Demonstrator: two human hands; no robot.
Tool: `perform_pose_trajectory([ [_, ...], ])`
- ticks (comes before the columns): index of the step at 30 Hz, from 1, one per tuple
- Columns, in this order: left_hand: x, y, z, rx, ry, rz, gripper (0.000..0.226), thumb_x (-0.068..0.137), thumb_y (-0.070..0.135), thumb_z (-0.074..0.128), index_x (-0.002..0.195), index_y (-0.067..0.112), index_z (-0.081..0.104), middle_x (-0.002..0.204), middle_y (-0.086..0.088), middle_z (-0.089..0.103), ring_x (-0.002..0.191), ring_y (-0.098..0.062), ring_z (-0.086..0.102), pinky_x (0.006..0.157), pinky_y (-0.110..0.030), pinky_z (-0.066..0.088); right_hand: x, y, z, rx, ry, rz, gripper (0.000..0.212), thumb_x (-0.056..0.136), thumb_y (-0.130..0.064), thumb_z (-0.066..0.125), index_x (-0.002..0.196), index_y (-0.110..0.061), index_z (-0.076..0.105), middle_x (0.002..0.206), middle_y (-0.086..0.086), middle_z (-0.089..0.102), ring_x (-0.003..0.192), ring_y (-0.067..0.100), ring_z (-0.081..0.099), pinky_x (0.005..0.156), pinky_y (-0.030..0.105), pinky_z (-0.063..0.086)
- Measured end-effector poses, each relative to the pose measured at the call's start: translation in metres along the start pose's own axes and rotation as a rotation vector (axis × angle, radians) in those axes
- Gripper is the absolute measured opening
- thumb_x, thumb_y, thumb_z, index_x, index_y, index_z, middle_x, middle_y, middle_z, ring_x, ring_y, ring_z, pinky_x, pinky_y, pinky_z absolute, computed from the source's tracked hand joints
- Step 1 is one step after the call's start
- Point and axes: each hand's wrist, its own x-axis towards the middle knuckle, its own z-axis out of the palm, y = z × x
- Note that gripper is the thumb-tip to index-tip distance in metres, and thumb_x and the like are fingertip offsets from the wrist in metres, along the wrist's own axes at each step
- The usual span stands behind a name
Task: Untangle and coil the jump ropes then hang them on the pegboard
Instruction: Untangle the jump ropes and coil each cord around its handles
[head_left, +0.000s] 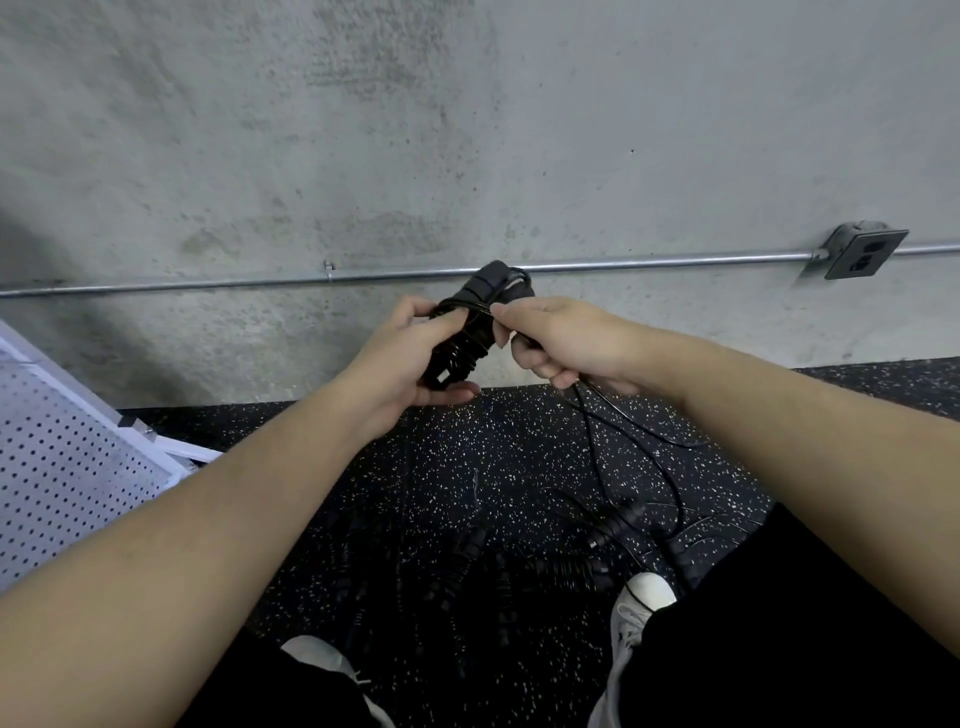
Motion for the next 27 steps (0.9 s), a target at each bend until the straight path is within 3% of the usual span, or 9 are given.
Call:
perform_pose_trajectory([
  [5,-0.006,0.007,-0.003,-0.171,-0.161,-0.087,0.027,0.099,0.025,0.064,0.125,0.017,0.059,0.108,-0.014,0.071,0.075,-0.037,0.073,0.064,-0.040,0.062,-0.002,0.001,-0.006,0.055,-0.010,0.031,0.031,0.108,-0.040,0.038,0.094,-0.017,0.051,0.053,-0.010,0.030,0.047,0.009,0.020,0.040,0.020,0.017],
  [9,-0.007,0.009,-0.006,-0.246,-0.248,-0.109,0.031,0.097,0.029,0.061,0.124,0.014,0.063,0.109,-0.013,0.067,0.079,-0.029,0.070,0.062,-0.028,0.054,-0.003,0.000,-0.008,0.082,-0.022,0.031,0.030,0.108,-0.040,0.041,0.092,-0.017,0.054,0.053,-0.010,0.029,0.047,0.009,0.018,0.040,0.022,0.014],
  [12,-0.005,0.009,-0.005,-0.292,-0.230,-0.111,0.041,0.088,0.035,0.066,0.121,0.010,0.064,0.105,-0.013,0.064,0.069,-0.024,0.063,0.054,-0.025,0.047,-0.003,-0.002,-0.008,0.080,-0.026,-0.013,0.031,0.108,-0.039,0.042,0.089,-0.018,0.054,0.052,-0.009,0.030,0.046,0.009,0.020,0.040,0.022,0.015],
  [14,-0.005,0.009,-0.002,-0.277,-0.194,-0.112,0.036,0.091,0.037,0.064,0.115,0.010,0.066,0.098,-0.012,0.065,0.065,-0.022,0.060,0.050,-0.023,0.044,-0.004,-0.001,-0.006,0.011,-0.003,-0.053,0.033,0.107,-0.040,0.042,0.087,-0.018,0.056,0.051,-0.009,0.035,0.043,0.008,0.026,0.040,0.022,0.022],
  [19,-0.005,0.006,0.003,-0.142,-0.159,-0.059,0.040,0.092,0.056,0.061,0.106,0.019,0.068,0.077,-0.001,0.062,0.058,-0.018,0.054,0.043,-0.021,0.038,-0.007,0.001,-0.005,-0.070,-0.007,-0.098,0.033,0.106,-0.041,0.045,0.084,-0.019,0.057,0.052,-0.009,0.040,0.044,0.008,0.033,0.043,0.024,0.028],
  [23,-0.005,0.007,0.004,-0.131,-0.137,-0.058,0.029,0.096,0.049,0.061,0.094,0.021,0.068,0.072,0.000,0.062,0.057,-0.018,0.054,0.042,-0.020,0.037,-0.008,0.002,-0.005,-0.085,-0.010,-0.095,0.033,0.106,-0.043,0.045,0.086,-0.020,0.058,0.052,-0.009,0.041,0.046,0.009,0.034,0.042,0.023,0.030],
  [27,-0.003,0.012,-0.001,-0.180,-0.101,-0.058,0.027,0.096,0.044,0.061,0.097,0.018,0.068,0.074,-0.001,0.064,0.055,-0.019,0.056,0.040,-0.021,0.037,-0.010,0.004,-0.003,-0.056,-0.066,-0.068,0.039,0.107,-0.046,0.039,0.093,-0.016,0.059,0.054,-0.008,0.038,0.048,0.010,0.031,0.047,0.024,0.031],
])
